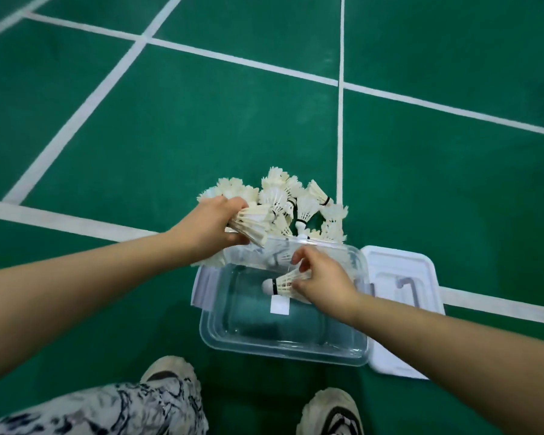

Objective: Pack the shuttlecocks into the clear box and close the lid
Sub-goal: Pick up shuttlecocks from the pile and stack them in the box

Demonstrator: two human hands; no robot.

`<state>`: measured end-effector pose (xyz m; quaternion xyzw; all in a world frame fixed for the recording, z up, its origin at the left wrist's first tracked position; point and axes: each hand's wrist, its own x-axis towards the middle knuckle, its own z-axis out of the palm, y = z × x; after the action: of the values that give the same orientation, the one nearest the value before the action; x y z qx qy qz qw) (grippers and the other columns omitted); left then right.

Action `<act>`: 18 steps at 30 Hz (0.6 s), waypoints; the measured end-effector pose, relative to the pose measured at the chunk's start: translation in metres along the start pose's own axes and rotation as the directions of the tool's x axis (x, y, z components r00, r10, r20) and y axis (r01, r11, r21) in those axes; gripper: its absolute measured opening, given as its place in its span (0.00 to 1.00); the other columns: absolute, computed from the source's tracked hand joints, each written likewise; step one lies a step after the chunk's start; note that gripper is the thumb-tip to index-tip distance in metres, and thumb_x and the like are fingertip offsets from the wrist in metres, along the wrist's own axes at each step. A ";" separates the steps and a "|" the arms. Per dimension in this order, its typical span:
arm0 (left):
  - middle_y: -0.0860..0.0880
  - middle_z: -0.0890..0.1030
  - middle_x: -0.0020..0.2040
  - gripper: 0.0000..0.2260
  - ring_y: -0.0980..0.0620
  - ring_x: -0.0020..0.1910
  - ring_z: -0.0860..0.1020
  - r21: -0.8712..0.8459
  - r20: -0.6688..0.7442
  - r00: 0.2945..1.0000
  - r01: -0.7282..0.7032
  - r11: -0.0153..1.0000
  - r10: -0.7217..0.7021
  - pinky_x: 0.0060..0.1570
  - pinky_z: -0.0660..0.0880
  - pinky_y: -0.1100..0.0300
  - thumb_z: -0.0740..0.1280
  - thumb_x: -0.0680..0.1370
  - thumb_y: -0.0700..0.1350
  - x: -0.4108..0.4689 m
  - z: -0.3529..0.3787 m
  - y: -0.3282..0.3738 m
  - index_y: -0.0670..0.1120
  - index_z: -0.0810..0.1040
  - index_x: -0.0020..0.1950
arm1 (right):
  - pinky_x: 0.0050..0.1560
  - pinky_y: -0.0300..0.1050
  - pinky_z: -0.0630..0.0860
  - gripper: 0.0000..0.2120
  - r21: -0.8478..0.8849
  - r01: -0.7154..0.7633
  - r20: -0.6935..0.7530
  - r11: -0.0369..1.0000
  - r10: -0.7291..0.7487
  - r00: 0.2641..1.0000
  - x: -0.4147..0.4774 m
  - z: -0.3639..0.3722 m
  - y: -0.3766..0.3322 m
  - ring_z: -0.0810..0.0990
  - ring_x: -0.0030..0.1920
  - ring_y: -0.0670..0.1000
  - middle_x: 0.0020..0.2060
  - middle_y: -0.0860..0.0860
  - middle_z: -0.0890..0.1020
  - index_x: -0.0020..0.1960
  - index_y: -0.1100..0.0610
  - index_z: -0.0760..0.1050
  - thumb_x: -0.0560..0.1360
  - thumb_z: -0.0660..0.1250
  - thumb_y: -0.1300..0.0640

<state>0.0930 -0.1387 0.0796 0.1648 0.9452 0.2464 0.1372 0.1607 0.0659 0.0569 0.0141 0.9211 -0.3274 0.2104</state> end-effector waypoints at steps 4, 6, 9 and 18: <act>0.46 0.72 0.49 0.20 0.48 0.49 0.69 -0.021 -0.003 1.000 0.008 1.000 -0.008 0.44 0.60 0.59 0.71 0.71 0.50 0.001 0.011 -0.009 0.47 0.71 0.60 | 0.35 0.38 0.67 0.11 0.073 -0.083 -0.027 0.994 0.085 0.996 0.025 0.034 0.010 0.71 0.44 0.51 0.43 0.51 0.73 0.41 0.52 0.68 0.71 0.60 0.69; 0.45 0.74 0.52 0.22 0.47 0.52 0.70 -0.050 -0.001 1.000 0.019 0.999 -0.019 0.45 0.60 0.60 0.72 0.70 0.50 0.001 0.014 -0.014 0.47 0.70 0.61 | 0.35 0.38 0.66 0.14 0.101 -0.097 -0.039 0.990 0.102 0.994 0.037 0.050 0.012 0.71 0.43 0.52 0.40 0.50 0.73 0.36 0.51 0.66 0.70 0.59 0.70; 0.45 0.75 0.54 0.22 0.49 0.51 0.68 -0.072 -0.009 1.000 0.019 0.997 -0.020 0.42 0.57 0.61 0.71 0.71 0.51 0.000 0.017 -0.019 0.46 0.70 0.61 | 0.34 0.34 0.64 0.16 0.126 -0.099 -0.030 0.987 0.103 0.994 0.053 0.071 0.015 0.70 0.43 0.51 0.41 0.50 0.73 0.34 0.51 0.67 0.70 0.58 0.71; 0.52 0.69 0.49 0.24 0.51 0.51 0.67 -0.103 -0.019 0.999 0.034 0.994 -0.036 0.46 0.61 0.60 0.72 0.69 0.54 -0.005 0.021 -0.029 0.47 0.70 0.60 | 0.42 0.36 0.60 0.17 0.105 -0.054 0.018 0.993 0.052 0.998 0.075 0.096 0.023 0.68 0.47 0.50 0.44 0.50 0.70 0.33 0.49 0.64 0.71 0.58 0.70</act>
<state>0.0978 -0.1557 0.0483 0.1384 0.9353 0.2939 0.1401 0.1327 0.0165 -0.0536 0.0471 0.9001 -0.3701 0.2250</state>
